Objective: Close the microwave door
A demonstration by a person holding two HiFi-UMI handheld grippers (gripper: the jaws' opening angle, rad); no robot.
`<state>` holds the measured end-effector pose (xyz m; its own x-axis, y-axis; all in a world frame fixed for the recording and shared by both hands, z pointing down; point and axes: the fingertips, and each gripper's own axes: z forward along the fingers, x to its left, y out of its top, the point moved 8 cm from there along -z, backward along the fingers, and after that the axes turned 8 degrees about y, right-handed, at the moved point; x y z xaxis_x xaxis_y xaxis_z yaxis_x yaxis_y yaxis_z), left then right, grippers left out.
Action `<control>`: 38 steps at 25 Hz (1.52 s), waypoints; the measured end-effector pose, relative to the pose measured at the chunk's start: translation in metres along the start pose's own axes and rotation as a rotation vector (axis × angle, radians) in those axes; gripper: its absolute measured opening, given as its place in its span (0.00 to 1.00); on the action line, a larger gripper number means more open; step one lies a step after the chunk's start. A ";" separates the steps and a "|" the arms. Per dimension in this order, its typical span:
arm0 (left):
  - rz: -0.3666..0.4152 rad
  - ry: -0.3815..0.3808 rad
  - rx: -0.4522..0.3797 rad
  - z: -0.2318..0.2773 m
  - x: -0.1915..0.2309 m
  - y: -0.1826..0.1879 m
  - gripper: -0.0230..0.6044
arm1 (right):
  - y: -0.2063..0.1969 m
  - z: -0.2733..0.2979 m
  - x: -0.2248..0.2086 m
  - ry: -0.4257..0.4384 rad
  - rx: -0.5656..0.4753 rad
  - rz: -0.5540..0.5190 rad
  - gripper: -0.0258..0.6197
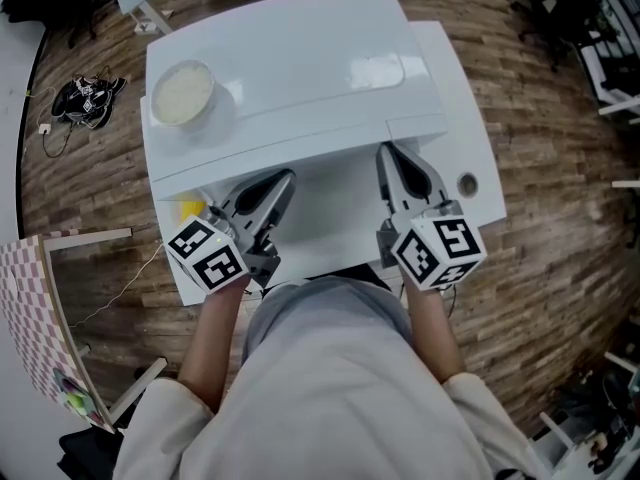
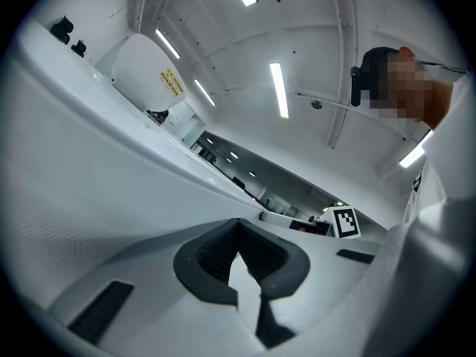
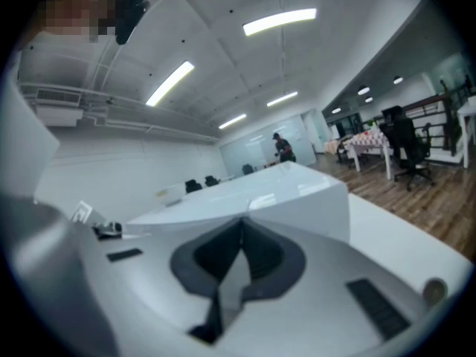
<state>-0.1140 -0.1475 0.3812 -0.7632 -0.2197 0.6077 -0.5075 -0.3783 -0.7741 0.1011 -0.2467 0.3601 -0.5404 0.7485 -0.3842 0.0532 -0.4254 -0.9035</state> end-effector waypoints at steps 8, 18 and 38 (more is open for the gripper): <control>0.003 -0.012 0.020 0.003 -0.008 -0.007 0.06 | -0.003 -0.002 -0.001 0.027 0.003 0.004 0.08; 0.039 -0.038 0.056 0.005 -0.029 -0.023 0.06 | -0.002 -0.030 0.002 0.087 0.049 -0.067 0.07; -0.035 -0.072 0.094 -0.001 -0.065 -0.035 0.06 | 0.003 -0.100 0.036 0.155 0.118 -0.123 0.07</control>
<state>-0.0470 -0.1187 0.3686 -0.7132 -0.2674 0.6479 -0.4911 -0.4688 -0.7342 0.1662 -0.1700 0.3242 -0.4012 0.8637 -0.3051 -0.1089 -0.3757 -0.9203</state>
